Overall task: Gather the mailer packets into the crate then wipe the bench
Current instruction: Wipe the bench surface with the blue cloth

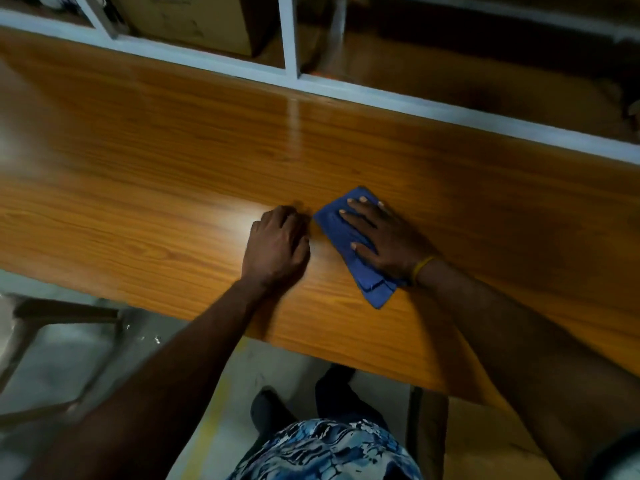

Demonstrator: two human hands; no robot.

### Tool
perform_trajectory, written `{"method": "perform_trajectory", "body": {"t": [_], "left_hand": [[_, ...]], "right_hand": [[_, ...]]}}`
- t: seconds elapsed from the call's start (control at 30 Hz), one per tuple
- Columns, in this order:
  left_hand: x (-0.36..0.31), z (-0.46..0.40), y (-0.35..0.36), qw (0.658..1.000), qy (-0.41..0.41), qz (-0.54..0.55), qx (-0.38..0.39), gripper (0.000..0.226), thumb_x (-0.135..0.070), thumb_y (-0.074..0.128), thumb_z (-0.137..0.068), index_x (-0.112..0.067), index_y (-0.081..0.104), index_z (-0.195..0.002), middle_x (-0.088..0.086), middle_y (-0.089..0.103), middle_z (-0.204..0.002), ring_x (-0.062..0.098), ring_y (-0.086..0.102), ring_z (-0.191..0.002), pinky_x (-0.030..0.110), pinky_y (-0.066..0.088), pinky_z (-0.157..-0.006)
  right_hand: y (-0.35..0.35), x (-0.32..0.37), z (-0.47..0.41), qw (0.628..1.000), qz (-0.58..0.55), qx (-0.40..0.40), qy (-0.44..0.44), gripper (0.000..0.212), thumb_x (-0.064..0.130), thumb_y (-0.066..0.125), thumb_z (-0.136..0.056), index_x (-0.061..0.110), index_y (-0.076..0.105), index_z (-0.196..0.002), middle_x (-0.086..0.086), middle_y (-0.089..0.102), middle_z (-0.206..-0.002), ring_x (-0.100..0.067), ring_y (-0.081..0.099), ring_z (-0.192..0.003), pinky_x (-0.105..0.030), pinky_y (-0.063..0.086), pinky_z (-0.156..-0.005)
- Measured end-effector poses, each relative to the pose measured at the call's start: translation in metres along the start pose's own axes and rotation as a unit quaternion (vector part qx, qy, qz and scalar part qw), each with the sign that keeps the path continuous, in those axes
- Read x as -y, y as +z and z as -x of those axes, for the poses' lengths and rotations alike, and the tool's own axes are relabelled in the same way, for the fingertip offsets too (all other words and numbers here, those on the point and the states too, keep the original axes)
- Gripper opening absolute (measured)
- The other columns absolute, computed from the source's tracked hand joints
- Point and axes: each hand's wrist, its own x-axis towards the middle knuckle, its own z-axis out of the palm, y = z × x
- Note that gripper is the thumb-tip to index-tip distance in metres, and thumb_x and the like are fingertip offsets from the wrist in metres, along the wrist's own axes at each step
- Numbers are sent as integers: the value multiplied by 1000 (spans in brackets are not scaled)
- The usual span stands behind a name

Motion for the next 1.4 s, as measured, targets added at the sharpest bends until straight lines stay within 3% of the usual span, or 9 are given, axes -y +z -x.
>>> {"method": "perform_trajectory", "body": {"t": [0.13,0.3,0.63,0.87,1.07,1.27,1.4], "left_hand": [[-19,-21,9,999,-39,-2,-14,36,-37,56,-86,-19,63,-116,9,55,-124,32,51,-107,41,41,-86],[-48,-42,23,999,-36,10,-29,34,-37,54,-85,-18,66,-110,10,57,-119,34,54,-103,42,44,-84],[-80,-46,37,1000,-12,19,-5,38,-42,54,-86,-23,64,-117,7,56,-123,31,54,-108,42,43,-89],[-85,-38,36,999,-25,30,2,41,-44,53,-85,-26,64,-120,5,56,-127,30,56,-111,43,44,-92],[-89,-16,36,996,-12,88,12,41,-36,60,-81,-23,66,-120,6,57,-132,28,55,-120,41,43,-100],[-99,26,27,977,-50,205,-19,24,-20,61,-81,-11,72,-101,9,59,-123,26,58,-110,30,46,-93],[-101,55,26,970,-59,234,-23,23,-19,61,-84,-15,72,-104,2,58,-127,17,57,-113,22,43,-92]], "right_hand": [[-11,-46,-36,1000,11,1,-19,66,54,29,-99,22,22,-156,-2,16,-164,-23,11,-152,-39,4,-123],[-27,-92,-75,999,31,-5,-43,63,50,36,-103,25,17,-157,-2,13,-165,-22,9,-152,-35,-2,-123],[-45,-156,-134,999,36,3,-30,64,50,34,-103,25,14,-158,-3,11,-165,-28,13,-152,-43,9,-123],[-39,-146,-119,988,-13,-45,148,64,49,34,-103,23,15,-158,-4,9,-165,-25,7,-152,-43,4,-124],[-18,-104,-64,944,-45,-106,310,65,49,33,-102,18,19,-157,-12,12,-164,-31,8,-151,-46,3,-123],[3,-27,9,905,-80,-125,398,66,48,32,-102,17,16,-157,-11,8,-165,-30,4,-152,-47,1,-123],[16,26,55,886,-75,-124,441,64,47,30,-103,16,16,-157,-12,9,-165,-31,7,-152,-49,5,-123]]}}
